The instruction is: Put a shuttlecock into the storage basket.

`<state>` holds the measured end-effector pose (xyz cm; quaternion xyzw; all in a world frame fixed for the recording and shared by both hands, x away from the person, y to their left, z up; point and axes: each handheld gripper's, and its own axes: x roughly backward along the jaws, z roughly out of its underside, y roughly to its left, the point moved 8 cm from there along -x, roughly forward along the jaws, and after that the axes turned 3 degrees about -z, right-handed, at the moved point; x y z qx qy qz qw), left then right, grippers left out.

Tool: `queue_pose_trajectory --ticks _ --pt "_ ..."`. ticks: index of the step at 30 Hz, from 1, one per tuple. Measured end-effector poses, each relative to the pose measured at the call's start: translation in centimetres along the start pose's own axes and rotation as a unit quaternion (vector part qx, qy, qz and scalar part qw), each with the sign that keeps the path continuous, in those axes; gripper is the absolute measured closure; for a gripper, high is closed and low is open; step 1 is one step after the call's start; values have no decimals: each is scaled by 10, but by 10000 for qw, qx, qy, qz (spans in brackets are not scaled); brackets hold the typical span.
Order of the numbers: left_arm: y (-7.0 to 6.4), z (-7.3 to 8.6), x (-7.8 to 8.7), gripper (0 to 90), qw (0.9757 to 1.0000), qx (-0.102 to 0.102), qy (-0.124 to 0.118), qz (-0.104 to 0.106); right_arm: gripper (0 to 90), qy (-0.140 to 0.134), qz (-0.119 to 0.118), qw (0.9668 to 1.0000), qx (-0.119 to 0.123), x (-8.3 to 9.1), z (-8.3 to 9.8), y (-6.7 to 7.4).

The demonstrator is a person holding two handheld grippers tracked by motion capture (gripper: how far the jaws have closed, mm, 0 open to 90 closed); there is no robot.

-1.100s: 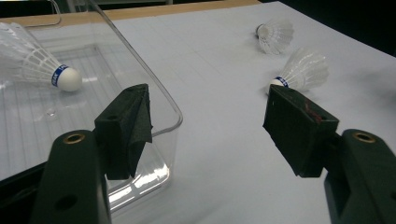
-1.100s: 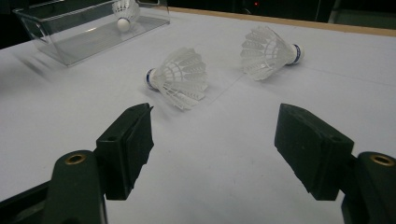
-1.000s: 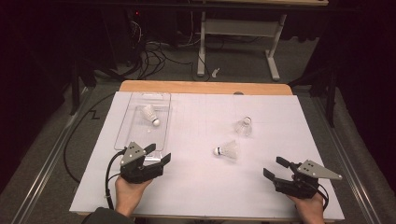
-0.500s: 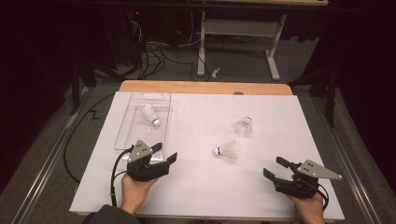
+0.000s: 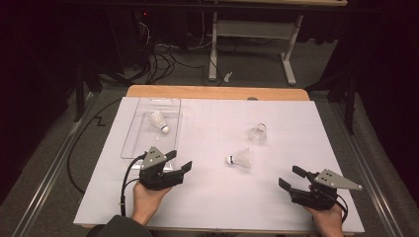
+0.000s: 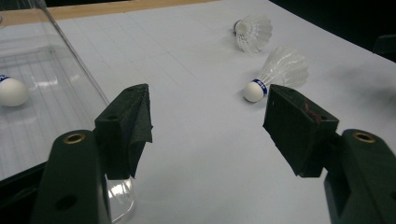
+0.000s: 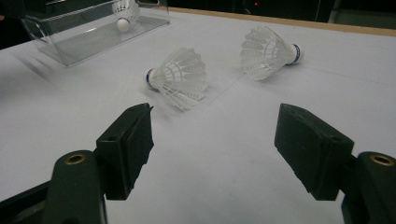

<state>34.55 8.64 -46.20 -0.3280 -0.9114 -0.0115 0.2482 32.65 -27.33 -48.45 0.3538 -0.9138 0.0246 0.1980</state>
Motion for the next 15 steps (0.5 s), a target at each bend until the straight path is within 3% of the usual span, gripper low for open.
queue_pose_trajectory --ticks 15 --pt "-8 -10 -14 326 9999 -80 67 112 283 -12 6 10000 3 0 0 0"
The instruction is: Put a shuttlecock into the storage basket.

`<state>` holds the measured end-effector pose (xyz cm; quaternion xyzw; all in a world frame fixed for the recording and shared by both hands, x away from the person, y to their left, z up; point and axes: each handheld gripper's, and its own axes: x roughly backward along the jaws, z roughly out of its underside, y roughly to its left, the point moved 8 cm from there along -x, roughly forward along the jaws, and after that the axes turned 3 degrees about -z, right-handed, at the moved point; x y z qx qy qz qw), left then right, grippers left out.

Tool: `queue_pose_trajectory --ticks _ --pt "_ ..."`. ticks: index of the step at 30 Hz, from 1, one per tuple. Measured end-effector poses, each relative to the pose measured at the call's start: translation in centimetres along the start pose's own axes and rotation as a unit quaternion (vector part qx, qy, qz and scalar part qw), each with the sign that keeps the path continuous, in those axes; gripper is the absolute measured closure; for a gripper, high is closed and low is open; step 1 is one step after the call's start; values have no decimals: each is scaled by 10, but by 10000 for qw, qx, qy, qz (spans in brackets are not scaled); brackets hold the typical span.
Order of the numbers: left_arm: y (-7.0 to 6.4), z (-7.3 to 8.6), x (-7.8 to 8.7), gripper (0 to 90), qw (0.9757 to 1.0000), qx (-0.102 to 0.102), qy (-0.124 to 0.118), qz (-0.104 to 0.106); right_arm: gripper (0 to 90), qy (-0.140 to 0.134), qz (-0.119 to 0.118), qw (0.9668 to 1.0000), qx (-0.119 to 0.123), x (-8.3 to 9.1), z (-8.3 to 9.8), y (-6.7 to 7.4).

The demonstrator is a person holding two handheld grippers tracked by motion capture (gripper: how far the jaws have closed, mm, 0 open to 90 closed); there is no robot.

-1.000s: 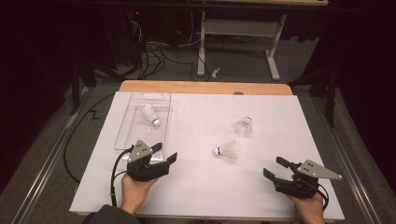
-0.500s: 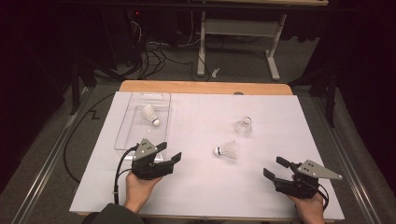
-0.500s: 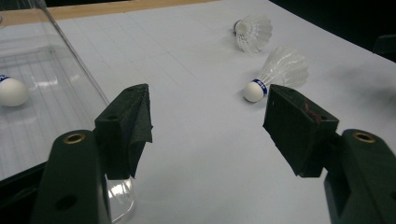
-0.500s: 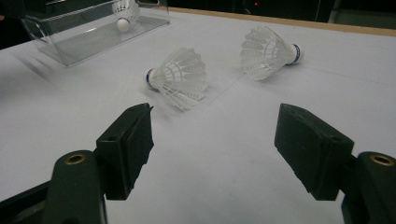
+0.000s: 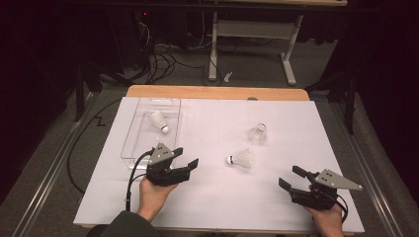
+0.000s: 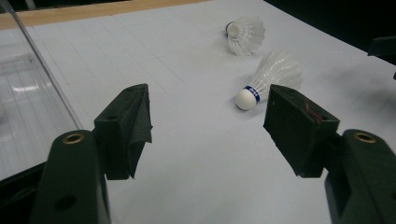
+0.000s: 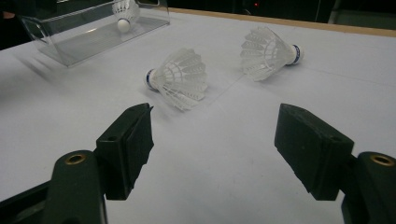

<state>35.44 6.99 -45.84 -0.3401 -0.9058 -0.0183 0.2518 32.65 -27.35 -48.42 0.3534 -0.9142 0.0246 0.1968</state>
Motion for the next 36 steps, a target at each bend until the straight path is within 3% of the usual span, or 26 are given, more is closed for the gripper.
queue_pose_trajectory --ticks 36 --pt "-16 -17 -26 327 9995 -174 85 256 282 -20 -13 10000 9 0 0 0"
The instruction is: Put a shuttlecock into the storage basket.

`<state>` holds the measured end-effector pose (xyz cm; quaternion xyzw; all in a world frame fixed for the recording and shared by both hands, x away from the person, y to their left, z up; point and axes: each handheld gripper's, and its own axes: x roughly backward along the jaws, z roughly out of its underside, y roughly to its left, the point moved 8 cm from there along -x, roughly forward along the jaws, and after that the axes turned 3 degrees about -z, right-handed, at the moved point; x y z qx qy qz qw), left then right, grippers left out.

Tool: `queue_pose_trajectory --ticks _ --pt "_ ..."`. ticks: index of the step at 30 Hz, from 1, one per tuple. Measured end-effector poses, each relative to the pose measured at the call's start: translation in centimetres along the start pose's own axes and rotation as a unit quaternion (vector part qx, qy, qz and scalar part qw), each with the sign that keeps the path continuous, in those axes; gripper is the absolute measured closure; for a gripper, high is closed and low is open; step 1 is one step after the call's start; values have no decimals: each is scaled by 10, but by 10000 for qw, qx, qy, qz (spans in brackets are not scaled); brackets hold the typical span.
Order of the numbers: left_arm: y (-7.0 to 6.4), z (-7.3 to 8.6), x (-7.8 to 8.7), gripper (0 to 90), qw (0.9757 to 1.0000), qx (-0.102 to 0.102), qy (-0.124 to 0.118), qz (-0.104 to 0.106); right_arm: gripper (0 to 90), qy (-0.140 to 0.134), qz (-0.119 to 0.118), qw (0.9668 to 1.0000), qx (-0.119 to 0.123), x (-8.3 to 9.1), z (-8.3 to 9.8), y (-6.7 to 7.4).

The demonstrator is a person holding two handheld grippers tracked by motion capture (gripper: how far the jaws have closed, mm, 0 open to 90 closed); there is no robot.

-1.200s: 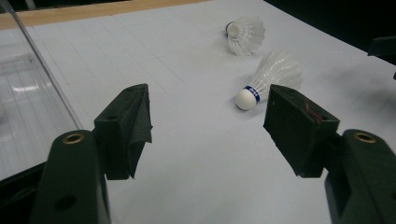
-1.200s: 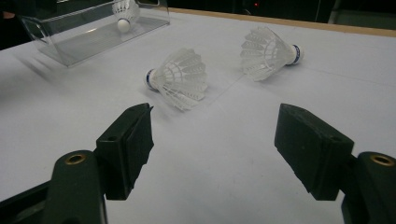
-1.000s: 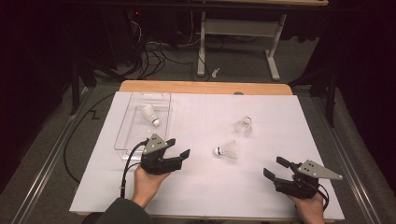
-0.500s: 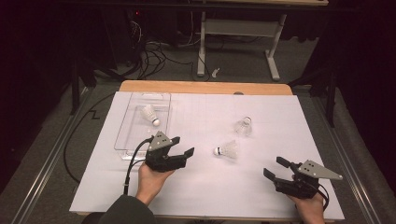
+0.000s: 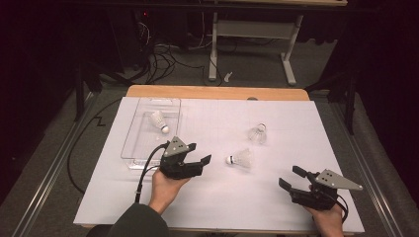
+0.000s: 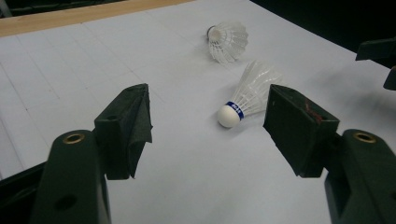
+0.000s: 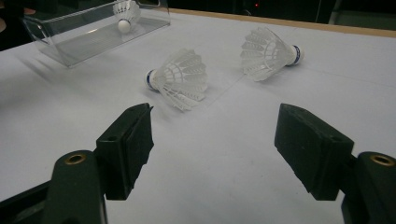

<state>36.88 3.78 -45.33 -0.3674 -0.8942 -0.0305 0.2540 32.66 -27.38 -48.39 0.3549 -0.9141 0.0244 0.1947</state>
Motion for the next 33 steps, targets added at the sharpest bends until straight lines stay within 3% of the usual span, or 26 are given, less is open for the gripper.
queue_pose_trajectory --ticks 33 --pt "-14 -15 -22 326 9997 -154 96 176 283 2 -10 10000 -7 0 0 0"
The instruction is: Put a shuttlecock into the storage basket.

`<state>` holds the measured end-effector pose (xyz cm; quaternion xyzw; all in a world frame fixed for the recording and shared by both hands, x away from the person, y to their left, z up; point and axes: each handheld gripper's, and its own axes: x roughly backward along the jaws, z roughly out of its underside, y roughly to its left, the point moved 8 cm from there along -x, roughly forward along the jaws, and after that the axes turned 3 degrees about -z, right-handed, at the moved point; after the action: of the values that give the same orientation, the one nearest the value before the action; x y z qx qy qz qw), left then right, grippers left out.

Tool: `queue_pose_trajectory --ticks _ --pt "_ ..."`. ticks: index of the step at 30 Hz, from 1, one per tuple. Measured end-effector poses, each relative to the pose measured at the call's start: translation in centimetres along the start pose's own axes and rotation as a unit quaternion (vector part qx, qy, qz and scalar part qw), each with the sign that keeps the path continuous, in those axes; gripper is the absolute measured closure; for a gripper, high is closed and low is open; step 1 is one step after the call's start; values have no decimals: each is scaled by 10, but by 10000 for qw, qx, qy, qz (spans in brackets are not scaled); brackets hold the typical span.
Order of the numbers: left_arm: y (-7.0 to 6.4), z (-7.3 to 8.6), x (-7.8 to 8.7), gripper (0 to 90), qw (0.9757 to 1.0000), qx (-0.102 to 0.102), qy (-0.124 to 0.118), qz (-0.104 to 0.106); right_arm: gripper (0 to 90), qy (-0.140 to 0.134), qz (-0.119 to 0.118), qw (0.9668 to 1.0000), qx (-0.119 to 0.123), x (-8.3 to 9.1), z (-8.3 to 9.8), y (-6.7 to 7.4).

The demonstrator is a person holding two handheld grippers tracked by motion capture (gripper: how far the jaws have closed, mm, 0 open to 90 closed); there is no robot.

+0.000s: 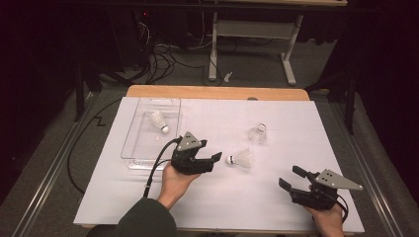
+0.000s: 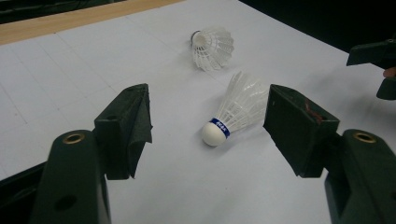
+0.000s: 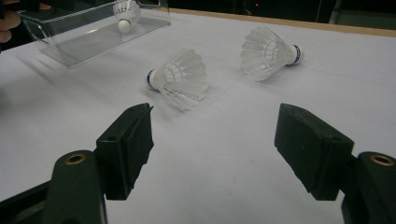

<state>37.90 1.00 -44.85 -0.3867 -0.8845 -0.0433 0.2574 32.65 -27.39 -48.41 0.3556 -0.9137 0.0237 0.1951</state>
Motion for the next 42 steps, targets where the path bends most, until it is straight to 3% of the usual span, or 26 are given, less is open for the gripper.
queue_pose_trajectory --ticks 42 --pt "-10 -18 -31 326 9995 13 141 284 283 10 -9 10000 1 0 0 0"
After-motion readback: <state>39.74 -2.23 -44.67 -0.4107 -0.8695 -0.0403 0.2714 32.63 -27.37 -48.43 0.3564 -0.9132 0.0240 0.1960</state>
